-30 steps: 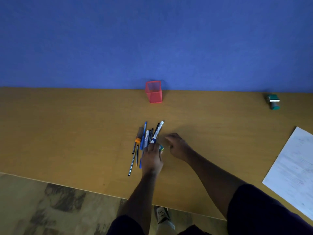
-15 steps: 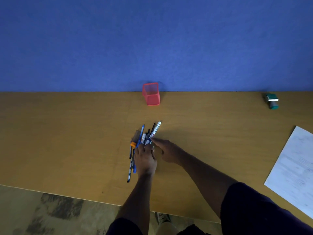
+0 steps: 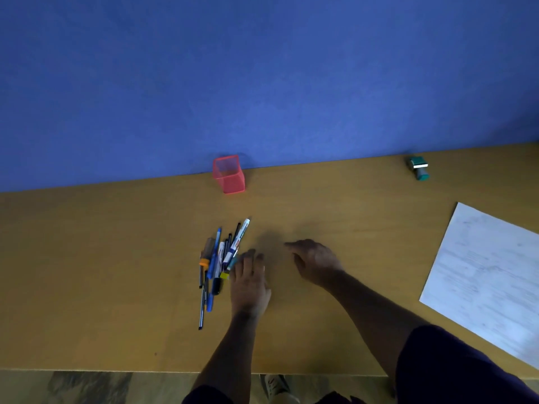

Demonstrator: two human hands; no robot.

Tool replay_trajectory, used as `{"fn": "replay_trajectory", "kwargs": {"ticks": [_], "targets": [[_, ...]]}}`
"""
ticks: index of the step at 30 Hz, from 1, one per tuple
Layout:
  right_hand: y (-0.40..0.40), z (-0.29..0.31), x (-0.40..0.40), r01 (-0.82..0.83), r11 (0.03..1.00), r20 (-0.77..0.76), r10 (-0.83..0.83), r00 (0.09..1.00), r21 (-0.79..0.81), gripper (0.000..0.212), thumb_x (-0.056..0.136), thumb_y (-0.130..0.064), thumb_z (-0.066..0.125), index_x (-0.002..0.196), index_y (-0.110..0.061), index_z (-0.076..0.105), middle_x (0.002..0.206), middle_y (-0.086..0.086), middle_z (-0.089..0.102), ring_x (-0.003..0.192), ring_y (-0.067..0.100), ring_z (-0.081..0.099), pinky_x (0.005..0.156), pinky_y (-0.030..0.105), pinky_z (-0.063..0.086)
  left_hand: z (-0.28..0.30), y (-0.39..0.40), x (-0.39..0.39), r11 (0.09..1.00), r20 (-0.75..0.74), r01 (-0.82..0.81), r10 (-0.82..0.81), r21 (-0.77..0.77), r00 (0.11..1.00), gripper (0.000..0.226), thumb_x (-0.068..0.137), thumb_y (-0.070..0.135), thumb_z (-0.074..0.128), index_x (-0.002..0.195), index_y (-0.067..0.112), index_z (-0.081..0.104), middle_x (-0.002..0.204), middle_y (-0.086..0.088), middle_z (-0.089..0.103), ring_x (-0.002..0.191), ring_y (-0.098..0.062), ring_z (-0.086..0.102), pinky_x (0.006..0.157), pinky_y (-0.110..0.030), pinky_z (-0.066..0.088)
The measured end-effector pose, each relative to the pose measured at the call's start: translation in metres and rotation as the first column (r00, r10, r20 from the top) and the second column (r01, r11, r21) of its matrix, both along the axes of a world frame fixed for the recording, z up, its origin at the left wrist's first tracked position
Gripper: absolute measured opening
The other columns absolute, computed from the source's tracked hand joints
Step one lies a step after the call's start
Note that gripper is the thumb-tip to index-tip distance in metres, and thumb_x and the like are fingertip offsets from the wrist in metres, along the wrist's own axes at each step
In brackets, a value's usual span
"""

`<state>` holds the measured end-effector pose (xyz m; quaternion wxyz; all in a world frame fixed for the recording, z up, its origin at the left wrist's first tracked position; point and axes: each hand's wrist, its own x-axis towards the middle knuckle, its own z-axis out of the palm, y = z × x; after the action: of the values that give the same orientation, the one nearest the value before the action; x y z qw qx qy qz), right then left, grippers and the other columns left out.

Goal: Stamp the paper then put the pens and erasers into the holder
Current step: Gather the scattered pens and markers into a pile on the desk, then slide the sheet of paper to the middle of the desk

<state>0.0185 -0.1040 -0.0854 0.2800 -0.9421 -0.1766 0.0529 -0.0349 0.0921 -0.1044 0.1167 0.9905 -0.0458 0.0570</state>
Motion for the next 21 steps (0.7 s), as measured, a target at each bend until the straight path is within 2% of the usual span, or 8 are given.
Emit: {"fn": "replay_trajectory", "kwargs": {"ticks": [2,4,7,10,13,18,21], "targets": [[-0.025,0.003,-0.005,0.094,0.996,0.092,-0.093,0.991,-0.008,0.034,0.091,-0.017,0.054,0.123,-0.018,0.065,0.109,0.008,0.071,0.099,0.029,0.066,0.079,0.038,0.057,0.0,-0.023,0.003,0.997,0.043,0.073,-0.072,-0.009,0.996,0.04,0.084,0.013,0.067,0.123,0.012,0.061,0.129,-0.01,0.056,0.116,-0.032,0.057,0.093,-0.046,0.05],[-0.05,0.004,-0.01,0.205,0.979,0.174,-0.201,0.964,-0.004,0.023,0.089,-0.016,0.059,0.11,-0.014,0.07,0.1,0.008,0.072,0.091,0.03,0.067,0.073,0.037,0.057,0.003,-0.051,0.006,0.99,0.053,0.136,-0.134,-0.034,0.99,0.031,0.088,0.019,0.066,0.119,0.014,0.063,0.126,-0.009,0.058,0.114,-0.031,0.057,0.092,-0.044,0.049],[-0.088,0.007,-0.017,0.424,0.906,0.193,-0.418,0.888,0.013,0.015,0.089,-0.012,0.062,0.101,-0.012,0.071,0.095,0.009,0.07,0.088,0.031,0.066,0.07,0.038,0.056,0.012,-0.101,0.015,0.978,0.039,0.188,-0.185,-0.091,0.982,0.021,0.09,0.023,0.065,0.11,0.016,0.066,0.122,-0.008,0.059,0.113,-0.031,0.057,0.092,-0.043,0.048],[-0.127,0.009,-0.027,0.661,0.749,0.127,-0.661,0.739,0.052,0.021,0.09,-0.015,0.059,0.109,-0.014,0.069,0.107,0.007,0.067,0.095,0.029,0.064,0.07,0.037,0.056,0.022,-0.153,0.022,0.963,-0.045,0.213,-0.223,-0.168,0.974,0.025,0.098,0.031,0.055,0.112,0.014,0.066,0.122,-0.008,0.059,0.115,-0.032,0.055,0.092,-0.042,0.047],[-0.163,0.008,-0.042,0.823,0.565,0.036,-0.825,0.564,0.066,0.031,0.09,-0.016,0.058,0.12,-0.017,0.063,0.122,0.007,0.061,0.102,0.03,0.062,0.075,0.039,0.055,0.028,-0.2,0.024,0.936,-0.142,0.236,-0.279,-0.261,0.95,0.031,0.102,0.032,0.05,0.119,0.009,0.063,0.123,-0.011,0.06,0.114,-0.033,0.055,0.09,-0.043,0.047],[-0.214,0.009,-0.072,0.952,0.302,-0.041,-0.952,0.304,0.043,0.044,0.087,-0.013,0.059,0.131,-0.015,0.054,0.134,0.007,0.053,0.117,0.031,0.055,0.088,0.043,0.051,0.028,-0.261,0.013,0.903,-0.255,0.237,-0.339,-0.358,0.906,0.031,0.102,0.029,0.053,0.125,0.008,0.06,0.128,-0.009,0.059,0.116,-0.03,0.058,0.089,-0.041,0.052],[-0.242,0.009,-0.093,0.985,0.161,-0.021,-0.987,0.16,-0.058,0.049,0.086,-0.018,0.061,0.134,-0.014,0.052,0.139,0.007,0.051,0.121,0.032,0.052,0.099,0.043,0.042,0.026,-0.289,0.003,0.889,-0.297,0.259,-0.381,-0.377,0.876,0.038,0.101,0.032,0.055,0.131,0.009,0.059,0.134,-0.009,0.059,0.123,-0.028,0.056,0.093,-0.039,0.05]]}}
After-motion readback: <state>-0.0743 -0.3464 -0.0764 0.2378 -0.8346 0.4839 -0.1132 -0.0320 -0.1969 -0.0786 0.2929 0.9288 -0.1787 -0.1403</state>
